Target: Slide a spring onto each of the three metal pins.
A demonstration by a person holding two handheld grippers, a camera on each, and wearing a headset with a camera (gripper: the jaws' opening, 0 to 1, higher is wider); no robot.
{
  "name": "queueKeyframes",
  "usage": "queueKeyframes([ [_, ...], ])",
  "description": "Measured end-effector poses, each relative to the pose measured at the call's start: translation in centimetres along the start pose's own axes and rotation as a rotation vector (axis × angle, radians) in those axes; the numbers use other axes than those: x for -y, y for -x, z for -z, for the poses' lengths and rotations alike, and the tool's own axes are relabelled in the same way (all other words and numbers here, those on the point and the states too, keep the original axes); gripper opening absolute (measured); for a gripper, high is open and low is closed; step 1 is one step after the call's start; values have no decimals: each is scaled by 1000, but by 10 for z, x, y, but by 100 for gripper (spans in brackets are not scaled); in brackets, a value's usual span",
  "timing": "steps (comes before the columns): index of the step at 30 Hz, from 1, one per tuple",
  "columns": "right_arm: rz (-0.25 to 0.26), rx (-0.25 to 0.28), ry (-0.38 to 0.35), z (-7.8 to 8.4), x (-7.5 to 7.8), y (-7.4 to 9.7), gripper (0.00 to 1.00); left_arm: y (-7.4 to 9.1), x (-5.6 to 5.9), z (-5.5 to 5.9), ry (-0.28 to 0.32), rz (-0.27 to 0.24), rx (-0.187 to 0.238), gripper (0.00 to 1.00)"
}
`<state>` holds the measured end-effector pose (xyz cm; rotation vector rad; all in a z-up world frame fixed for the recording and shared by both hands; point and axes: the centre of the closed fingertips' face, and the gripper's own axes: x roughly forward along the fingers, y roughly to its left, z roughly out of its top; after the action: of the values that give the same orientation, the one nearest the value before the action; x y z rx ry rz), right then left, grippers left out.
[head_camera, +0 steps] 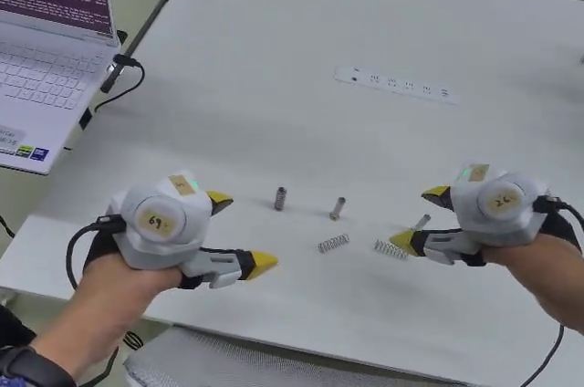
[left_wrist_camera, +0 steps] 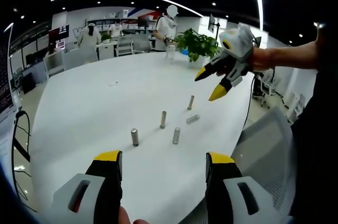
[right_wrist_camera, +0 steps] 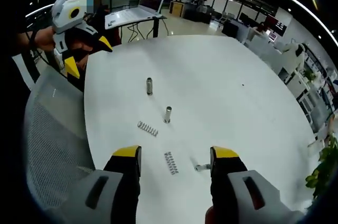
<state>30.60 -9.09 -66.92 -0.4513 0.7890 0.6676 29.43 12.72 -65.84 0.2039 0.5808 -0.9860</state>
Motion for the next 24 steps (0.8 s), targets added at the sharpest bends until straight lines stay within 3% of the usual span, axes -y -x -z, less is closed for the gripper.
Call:
queueKeyframes([
  [9,49,60,-124,12,16,21,53,0,-7,-5,-9,-6,-6,60],
  [24,81,105,-226,42,12,44,59,-2,-23,-13,-5,-33,-9,60],
])
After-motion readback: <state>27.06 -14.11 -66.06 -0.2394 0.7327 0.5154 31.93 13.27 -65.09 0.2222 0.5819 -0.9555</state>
